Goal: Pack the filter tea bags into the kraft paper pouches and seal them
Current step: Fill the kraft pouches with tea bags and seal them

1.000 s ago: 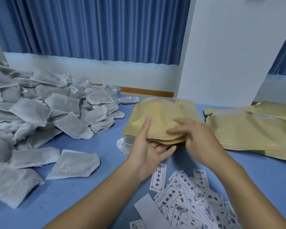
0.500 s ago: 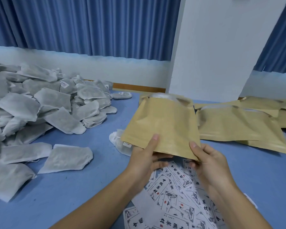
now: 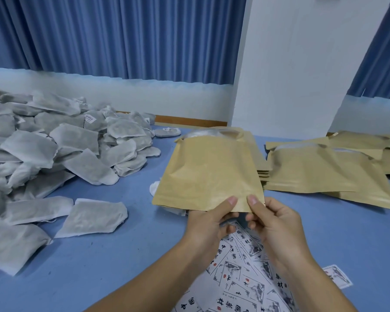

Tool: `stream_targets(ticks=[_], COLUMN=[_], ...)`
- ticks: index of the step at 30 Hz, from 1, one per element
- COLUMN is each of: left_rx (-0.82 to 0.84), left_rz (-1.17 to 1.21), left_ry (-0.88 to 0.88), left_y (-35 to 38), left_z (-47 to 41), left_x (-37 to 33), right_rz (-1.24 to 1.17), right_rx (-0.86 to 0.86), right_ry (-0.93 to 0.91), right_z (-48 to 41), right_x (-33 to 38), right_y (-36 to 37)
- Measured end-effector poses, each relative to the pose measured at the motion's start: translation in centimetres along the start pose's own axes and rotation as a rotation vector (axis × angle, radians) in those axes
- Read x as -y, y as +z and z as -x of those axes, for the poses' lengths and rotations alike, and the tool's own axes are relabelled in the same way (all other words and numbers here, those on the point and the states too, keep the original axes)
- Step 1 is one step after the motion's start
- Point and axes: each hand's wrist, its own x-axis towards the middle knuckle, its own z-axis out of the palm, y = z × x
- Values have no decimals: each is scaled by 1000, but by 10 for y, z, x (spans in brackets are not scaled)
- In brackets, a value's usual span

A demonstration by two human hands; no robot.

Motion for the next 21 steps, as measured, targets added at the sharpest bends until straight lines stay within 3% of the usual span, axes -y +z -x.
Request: stream_targets(ticks=[13, 18, 21], left_rx=[1, -16, -1], left_rz=[-15, 37, 22], left_ry=[10, 68, 78], left_y=[-2, -7, -2], left_z=[-6, -7, -4], left_x=[-4, -7, -3], right_rz=[-197, -205, -297], right_rx=[-88, -214, -182], right_ry=[36, -62, 7], right_z=[6, 5, 9], right_x=[-7, -6, -6], right_y=[17, 14, 21])
